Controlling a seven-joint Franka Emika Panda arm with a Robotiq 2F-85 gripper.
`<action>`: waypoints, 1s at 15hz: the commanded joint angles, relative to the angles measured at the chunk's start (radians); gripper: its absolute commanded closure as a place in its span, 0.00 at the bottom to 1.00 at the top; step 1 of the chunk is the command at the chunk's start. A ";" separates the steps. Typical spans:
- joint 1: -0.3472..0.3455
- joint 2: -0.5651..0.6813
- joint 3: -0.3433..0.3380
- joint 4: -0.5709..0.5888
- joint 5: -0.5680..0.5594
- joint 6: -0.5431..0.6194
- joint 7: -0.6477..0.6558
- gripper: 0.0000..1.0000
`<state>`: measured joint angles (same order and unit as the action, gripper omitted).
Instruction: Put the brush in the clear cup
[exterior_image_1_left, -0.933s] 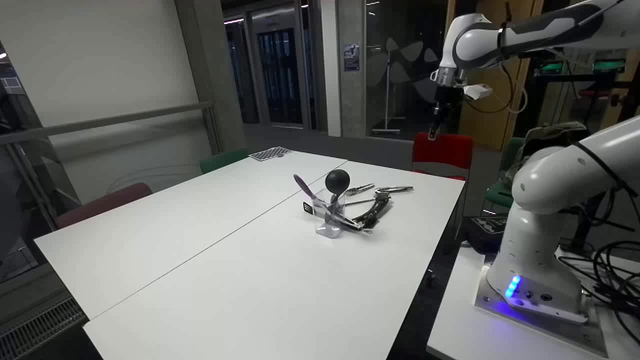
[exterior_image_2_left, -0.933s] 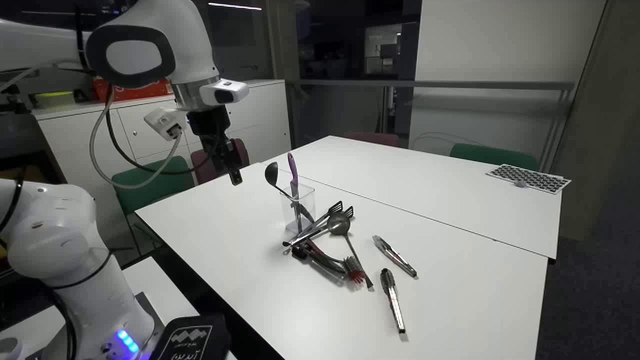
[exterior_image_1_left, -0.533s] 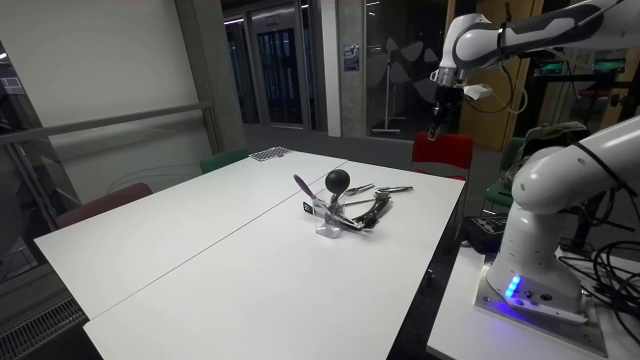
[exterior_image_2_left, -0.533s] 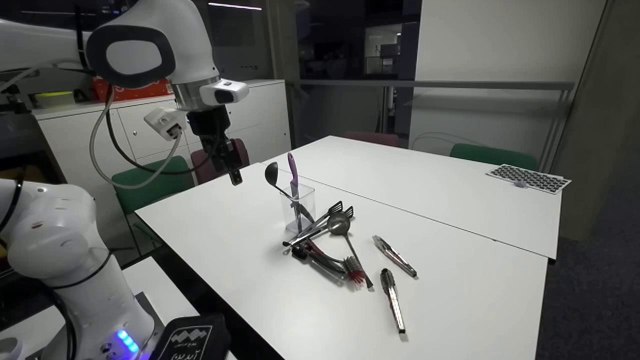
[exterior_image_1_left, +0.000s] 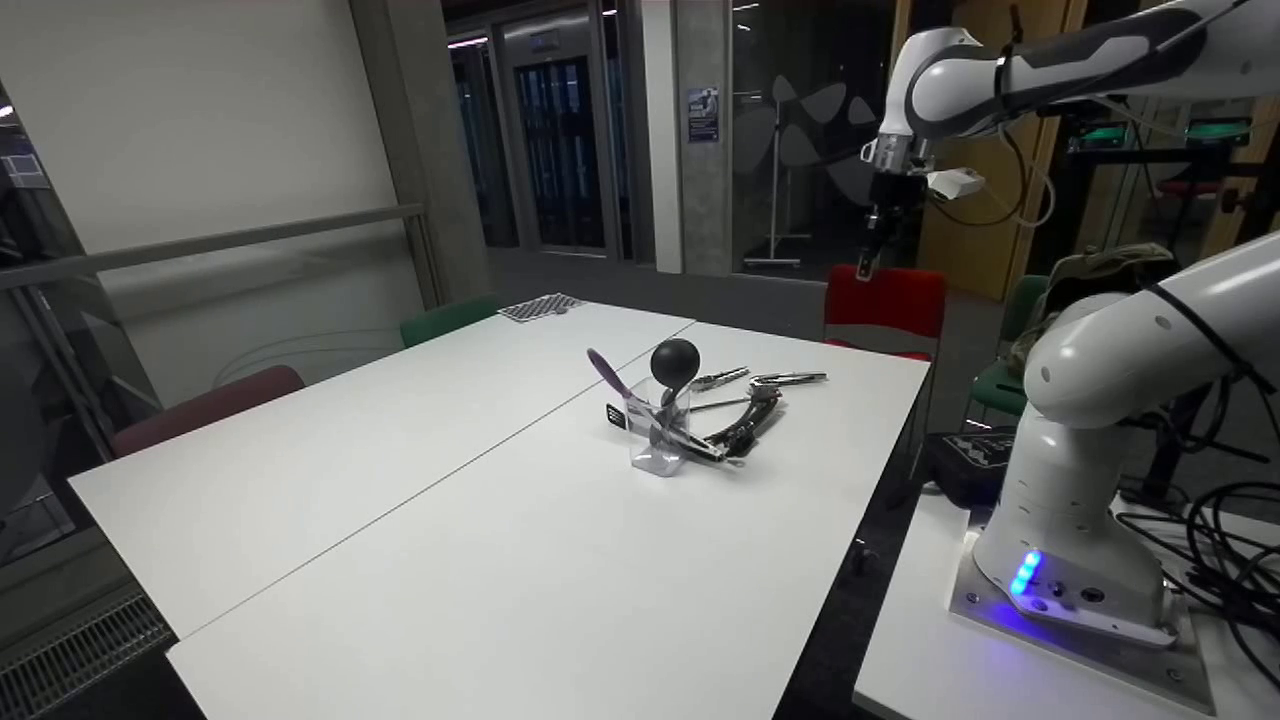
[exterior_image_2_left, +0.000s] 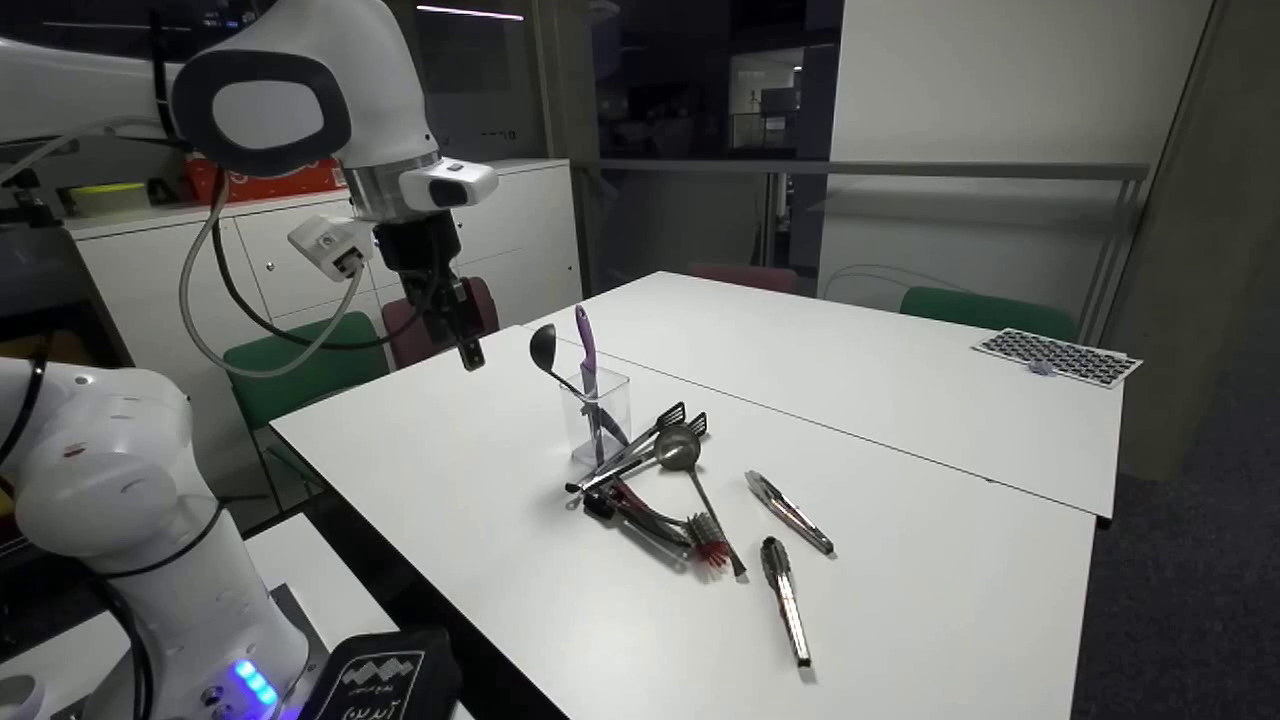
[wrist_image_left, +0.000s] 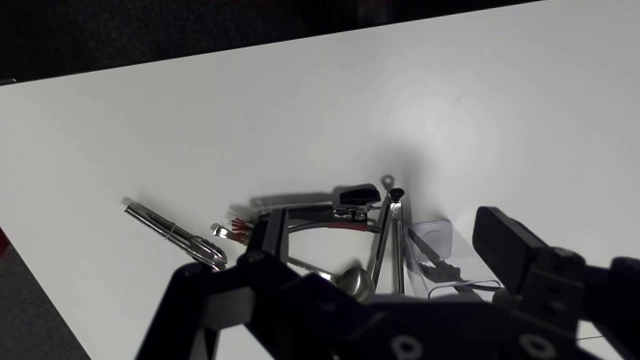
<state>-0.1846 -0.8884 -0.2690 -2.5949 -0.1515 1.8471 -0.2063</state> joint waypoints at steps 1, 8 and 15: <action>-0.010 0.067 -0.011 0.063 0.080 0.006 0.097 0.00; -0.036 0.376 -0.034 0.330 0.244 0.035 0.310 0.00; -0.094 0.535 0.008 0.350 0.041 0.240 0.318 0.00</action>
<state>-0.2353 -0.4145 -0.2901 -2.2675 -0.0185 2.0493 0.1402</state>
